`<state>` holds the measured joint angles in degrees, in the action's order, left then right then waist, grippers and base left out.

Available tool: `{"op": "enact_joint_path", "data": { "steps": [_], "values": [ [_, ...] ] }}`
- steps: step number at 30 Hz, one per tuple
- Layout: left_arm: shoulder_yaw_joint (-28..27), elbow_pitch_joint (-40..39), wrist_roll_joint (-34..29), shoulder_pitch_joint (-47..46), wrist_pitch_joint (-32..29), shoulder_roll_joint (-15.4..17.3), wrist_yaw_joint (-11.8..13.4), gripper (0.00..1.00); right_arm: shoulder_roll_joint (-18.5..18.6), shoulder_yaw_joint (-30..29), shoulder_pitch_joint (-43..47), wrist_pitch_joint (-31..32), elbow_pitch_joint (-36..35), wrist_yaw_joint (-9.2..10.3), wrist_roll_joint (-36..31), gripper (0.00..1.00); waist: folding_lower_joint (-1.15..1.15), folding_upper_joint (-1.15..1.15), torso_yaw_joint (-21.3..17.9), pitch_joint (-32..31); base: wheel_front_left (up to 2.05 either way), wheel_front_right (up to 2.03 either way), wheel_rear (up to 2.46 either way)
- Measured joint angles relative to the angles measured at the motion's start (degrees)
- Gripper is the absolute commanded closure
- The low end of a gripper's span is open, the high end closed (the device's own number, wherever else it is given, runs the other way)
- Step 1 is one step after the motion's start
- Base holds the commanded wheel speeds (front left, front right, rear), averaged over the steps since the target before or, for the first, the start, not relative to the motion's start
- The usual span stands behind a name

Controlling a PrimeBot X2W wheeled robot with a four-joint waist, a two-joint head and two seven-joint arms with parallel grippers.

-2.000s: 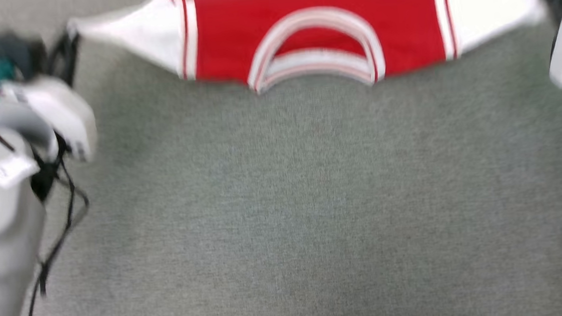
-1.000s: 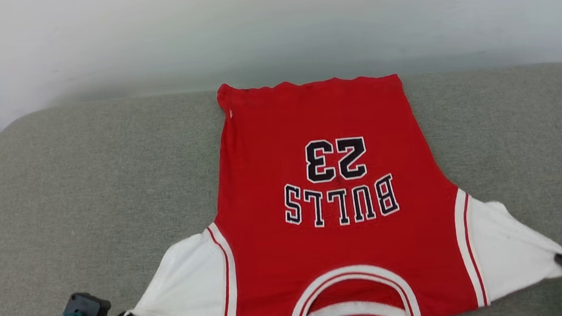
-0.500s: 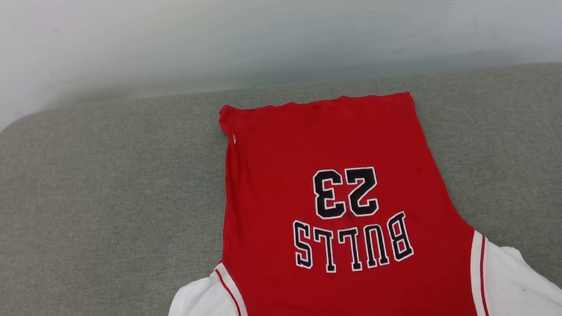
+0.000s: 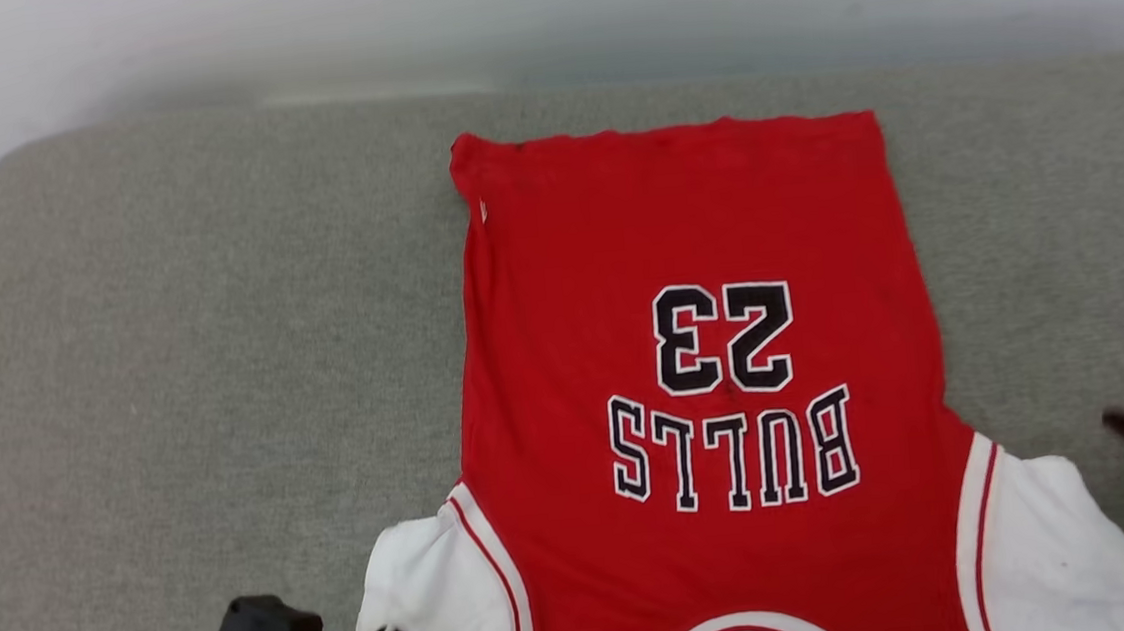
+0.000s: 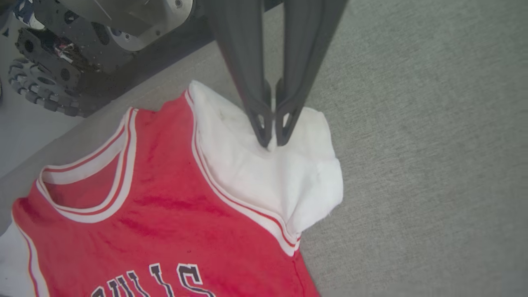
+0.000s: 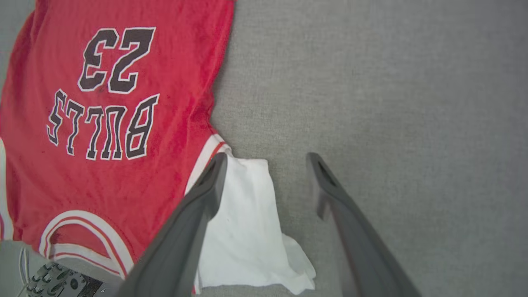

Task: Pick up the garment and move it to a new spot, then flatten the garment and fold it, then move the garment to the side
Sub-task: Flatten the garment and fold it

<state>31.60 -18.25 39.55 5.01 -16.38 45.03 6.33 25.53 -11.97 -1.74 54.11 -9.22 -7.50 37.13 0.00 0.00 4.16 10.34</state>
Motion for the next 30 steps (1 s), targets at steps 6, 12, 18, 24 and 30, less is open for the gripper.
{"op": "enact_joint_path", "data": {
  "steps": [6, 12, 18, 24, 30],
  "values": [
    [0.3, -7.8, -2.1, -2.5, -2.1, 0.0, 1.5, 1.0, 1.5, 1.4, -16.3, 5.1, -1.0, 0.0, -0.5, 0.0, 0.01, 0.0, 2.1, 6.5, 0.0, 0.0, 0.0],
    [1.6, -12.6, -3.9, -5.8, -3.1, -1.1, 0.9, 1.0, 3.0, 3.1, -32.6, 12.7, 4.3, 0.0, -5.0, 0.0, 0.01, 0.0, 5.9, 13.4, 0.0, 0.0, 0.0],
    [2.7, -13.5, -5.4, -8.8, -2.5, -3.1, 0.0, 1.0, 2.7, 3.1, -46.9, 18.1, 11.4, 0.0, -10.9, 0.0, 0.01, 0.0, 10.7, 19.7, 0.0, 0.0, 0.0],
    [3.6, -13.0, -6.1, -11.1, -1.5, -5.1, -1.1, 1.0, 3.2, 3.7, -55.8, 20.6, 17.7, 0.0, -17.8, 0.0, 0.01, 0.0, 15.3, 24.7, 0.0, 0.0, 0.0],
    [4.6, -11.3, -6.3, -12.4, 0.0, -6.4, -2.3, 1.0, 1.8, 2.4, -60.2, 24.2, 22.3, 0.0, -23.1, 0.0, 0.01, 0.0, 18.2, 28.3, 0.0, 0.0, 0.0]
  ]
}}
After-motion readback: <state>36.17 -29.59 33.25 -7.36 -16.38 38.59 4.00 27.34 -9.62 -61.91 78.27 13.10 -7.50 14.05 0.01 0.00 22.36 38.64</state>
